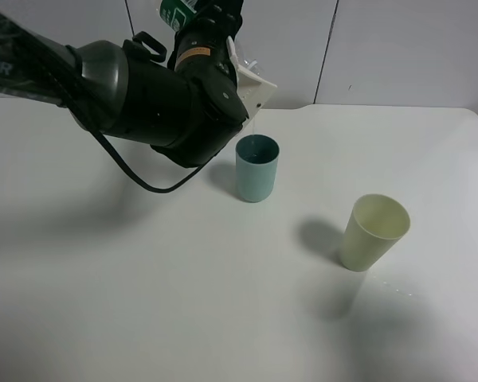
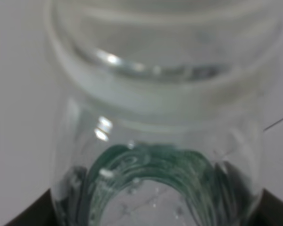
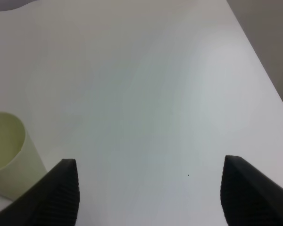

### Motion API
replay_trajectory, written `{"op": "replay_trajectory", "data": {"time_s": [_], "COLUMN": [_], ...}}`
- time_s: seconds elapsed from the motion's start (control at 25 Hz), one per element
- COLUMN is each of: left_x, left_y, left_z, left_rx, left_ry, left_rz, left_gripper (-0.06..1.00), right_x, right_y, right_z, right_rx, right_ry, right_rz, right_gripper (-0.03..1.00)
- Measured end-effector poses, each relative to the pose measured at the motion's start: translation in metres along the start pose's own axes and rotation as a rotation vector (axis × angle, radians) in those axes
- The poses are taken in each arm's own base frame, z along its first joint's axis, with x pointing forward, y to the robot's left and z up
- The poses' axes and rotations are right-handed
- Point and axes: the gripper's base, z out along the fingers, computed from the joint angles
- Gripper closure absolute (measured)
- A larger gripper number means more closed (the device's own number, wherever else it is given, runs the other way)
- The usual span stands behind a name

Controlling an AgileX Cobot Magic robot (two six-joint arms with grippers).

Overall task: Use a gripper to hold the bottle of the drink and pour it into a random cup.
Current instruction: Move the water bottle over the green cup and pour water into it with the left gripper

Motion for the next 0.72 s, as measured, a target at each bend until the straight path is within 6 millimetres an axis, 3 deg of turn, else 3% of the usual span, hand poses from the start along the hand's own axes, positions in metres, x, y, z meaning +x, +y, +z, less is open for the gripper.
{"op": "replay_trajectory", "data": {"time_s": [0.36,0.52,0.72], "left_x": [0.000,0.005,0.025], "left_y": [-0.003,-0.004,0.010], "left_z": [-0.001,-0.001,-0.006], "left_rx": [0.010,0.056,0.137], "left_ry": [-0.001,0.014,-0.013], "left_rz": [-0.019,-0.130,-0.368], "left_gripper": [0.40,0.40,0.40], "right_x": [0.000,0.000,0.000], "right_y": [0.000,0.000,0.000], "right_z": [0.000,0.000,0.000], "right_rx": [0.000,0.000,0.000], "right_ry": [0.000,0.000,0.000], "right_rz": [0.000,0.000,0.000], "right_gripper": [0.33,0.33,0.33]}}
